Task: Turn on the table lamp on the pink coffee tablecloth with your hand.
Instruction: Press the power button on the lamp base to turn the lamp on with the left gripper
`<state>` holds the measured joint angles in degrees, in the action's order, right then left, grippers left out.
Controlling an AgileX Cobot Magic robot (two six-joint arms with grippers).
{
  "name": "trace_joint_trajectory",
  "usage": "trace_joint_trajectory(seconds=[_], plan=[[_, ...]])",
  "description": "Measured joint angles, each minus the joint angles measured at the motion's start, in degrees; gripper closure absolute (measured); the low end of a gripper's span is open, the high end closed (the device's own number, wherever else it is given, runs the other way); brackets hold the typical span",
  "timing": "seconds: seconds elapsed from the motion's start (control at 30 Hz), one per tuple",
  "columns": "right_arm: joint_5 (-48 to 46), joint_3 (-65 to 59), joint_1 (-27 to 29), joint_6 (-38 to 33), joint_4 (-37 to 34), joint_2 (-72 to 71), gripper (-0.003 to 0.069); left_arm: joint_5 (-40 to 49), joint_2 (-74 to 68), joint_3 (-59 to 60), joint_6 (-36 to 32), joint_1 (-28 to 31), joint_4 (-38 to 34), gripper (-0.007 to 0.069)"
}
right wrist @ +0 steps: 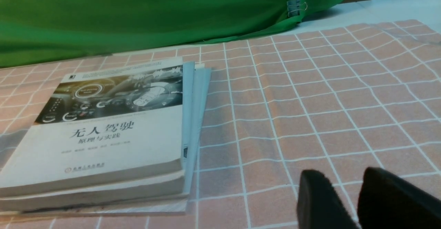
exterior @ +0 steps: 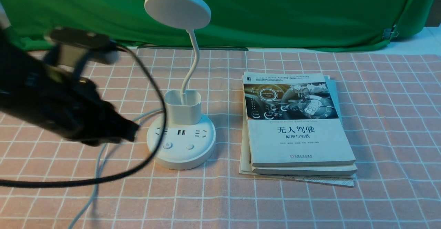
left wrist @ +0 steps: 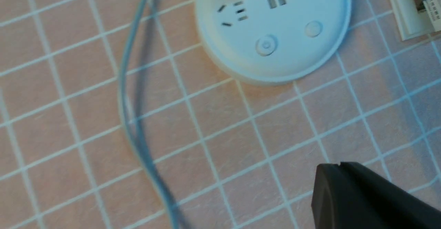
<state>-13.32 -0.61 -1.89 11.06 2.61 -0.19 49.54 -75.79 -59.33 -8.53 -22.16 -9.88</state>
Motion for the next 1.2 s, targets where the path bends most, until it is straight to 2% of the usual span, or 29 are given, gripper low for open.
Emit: trace_joint_trajectory(seconds=[0.13,0.3,0.53,0.77,1.2], plan=[[0.00,0.00,0.00,0.00,0.00,0.00,0.0417,-4.67,-7.38,-1.18,0.00,-5.17,-0.30,0.0603],[0.00,0.00,0.00,0.00,0.00,0.00,0.0417,-9.20,-15.58,-3.00,0.00,-8.50,-0.23,0.0603],[0.00,0.00,0.00,0.00,0.00,0.00,0.0417,-13.38,-22.67,-6.22,0.84,-8.68,0.86,0.0603],[0.00,0.00,0.00,0.00,0.00,0.00,0.0417,-15.17,-28.16,-9.06,1.86,-8.81,4.93,0.0603],[0.00,0.00,0.00,0.00,0.00,0.00,0.0417,-16.28,-30.29,-9.26,2.25,-8.81,5.20,0.0603]])
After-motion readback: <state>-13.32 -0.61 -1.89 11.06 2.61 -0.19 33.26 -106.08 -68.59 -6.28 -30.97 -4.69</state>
